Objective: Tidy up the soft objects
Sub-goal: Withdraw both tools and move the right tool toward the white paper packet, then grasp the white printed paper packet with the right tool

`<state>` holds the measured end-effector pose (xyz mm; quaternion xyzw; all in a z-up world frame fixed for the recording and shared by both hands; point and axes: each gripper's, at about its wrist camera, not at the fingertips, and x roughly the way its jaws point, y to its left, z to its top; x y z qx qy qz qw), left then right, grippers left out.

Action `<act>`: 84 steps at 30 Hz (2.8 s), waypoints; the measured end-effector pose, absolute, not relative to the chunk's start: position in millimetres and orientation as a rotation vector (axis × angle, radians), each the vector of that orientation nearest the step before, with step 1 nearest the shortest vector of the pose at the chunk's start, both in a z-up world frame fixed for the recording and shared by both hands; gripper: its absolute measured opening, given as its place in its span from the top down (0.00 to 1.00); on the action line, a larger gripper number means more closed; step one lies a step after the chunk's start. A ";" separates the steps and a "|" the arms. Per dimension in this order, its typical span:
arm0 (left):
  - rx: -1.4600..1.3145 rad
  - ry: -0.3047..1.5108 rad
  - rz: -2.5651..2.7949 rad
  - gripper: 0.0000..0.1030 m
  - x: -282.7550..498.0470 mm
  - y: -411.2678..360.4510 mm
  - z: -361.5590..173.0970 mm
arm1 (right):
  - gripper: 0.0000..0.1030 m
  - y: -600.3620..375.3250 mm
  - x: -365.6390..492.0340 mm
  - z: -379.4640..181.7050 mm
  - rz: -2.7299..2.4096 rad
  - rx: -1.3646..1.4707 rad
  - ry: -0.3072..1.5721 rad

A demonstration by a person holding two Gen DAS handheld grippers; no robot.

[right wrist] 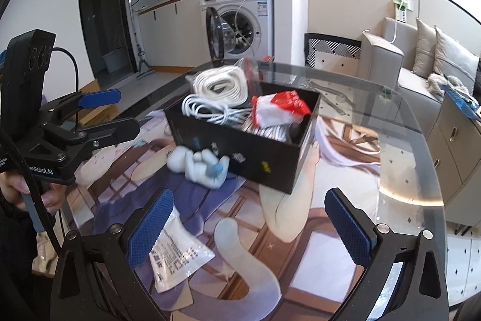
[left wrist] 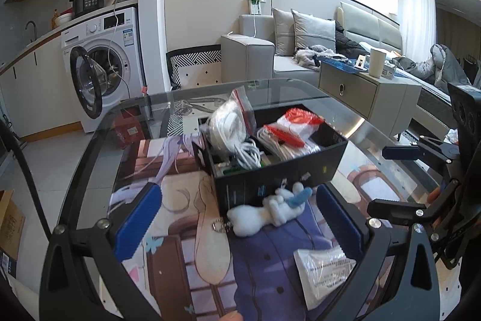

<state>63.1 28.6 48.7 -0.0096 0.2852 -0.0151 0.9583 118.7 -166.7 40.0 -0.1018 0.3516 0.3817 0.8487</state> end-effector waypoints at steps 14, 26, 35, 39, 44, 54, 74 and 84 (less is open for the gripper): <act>-0.073 0.644 -0.022 0.00 38.7 36.6 18.0 | 0.01 -160.6 110.0 15.5 0.901 -0.298 0.813; -0.079 0.672 -0.023 0.00 32.1 42.0 10.1 | 0.01 -140.3 95.0 -1.8 0.991 -0.387 0.876; -0.081 0.683 -0.024 0.00 36.1 43.2 7.2 | 0.01 -121.9 90.5 -17.9 0.994 -0.447 0.922; -0.083 0.688 -0.022 0.00 38.0 44.3 5.4 | 0.01 -113.9 94.5 -23.4 0.946 -0.439 0.928; -0.090 0.693 -0.016 0.00 39.9 47.2 3.6 | 0.01 -109.8 107.0 -24.8 0.866 -0.397 0.933; -0.097 0.697 -0.006 0.00 43.4 52.9 2.5 | 0.22 -101.4 113.6 -21.9 0.840 -0.354 0.904; -0.093 0.711 -0.011 0.00 49.0 50.7 -1.4 | 0.49 -118.9 100.5 -10.2 0.926 -0.342 0.928; -0.100 0.712 -0.012 0.00 50.8 50.3 -1.9 | 0.49 -143.9 106.5 7.4 0.893 -0.300 0.893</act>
